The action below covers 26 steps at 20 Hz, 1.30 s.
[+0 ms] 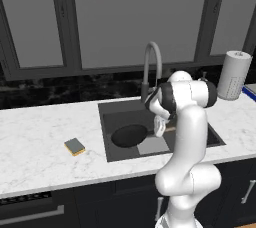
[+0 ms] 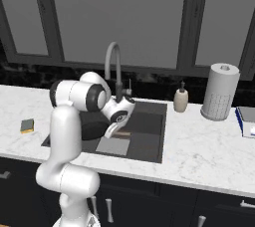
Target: Pick the pan and sponge and place them into the sink. Then turn on the water.
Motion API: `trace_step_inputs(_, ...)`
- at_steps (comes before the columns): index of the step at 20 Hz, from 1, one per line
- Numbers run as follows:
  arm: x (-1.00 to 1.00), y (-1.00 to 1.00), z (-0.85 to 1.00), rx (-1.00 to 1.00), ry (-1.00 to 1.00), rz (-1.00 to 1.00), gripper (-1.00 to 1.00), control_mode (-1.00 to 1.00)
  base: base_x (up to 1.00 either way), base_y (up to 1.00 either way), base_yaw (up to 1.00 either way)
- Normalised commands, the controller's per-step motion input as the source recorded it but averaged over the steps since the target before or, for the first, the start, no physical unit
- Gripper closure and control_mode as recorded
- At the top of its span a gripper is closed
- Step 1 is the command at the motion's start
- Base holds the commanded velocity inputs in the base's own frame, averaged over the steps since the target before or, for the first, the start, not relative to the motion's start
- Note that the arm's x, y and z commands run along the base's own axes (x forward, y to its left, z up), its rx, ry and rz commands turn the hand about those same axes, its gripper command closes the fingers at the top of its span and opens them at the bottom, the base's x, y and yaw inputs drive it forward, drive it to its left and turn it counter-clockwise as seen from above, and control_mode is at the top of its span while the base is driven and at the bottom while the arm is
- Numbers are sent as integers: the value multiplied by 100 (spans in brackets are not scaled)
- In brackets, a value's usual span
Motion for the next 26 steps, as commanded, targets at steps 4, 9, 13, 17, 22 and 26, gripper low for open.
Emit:
trace_step_inputs(4,7,0,-36,0,0,2,100,-100,0,0,0)
trace_step_inputs(9,5,0,-29,0,0,2,100,-100,0,0,0)
trace_step_inputs(13,6,-2,-3,0,0,4,100,-100,0,0,0)
trace_step_inputs(17,13,-13,-5,0,0,6,100,-100,0,0,0)
trace_step_inputs(22,21,-19,-9,0,0,7,100,-100,0,0,0)
trace_step_inputs(26,16,-8,-19,0,0,4,100,-100,0,0,0)
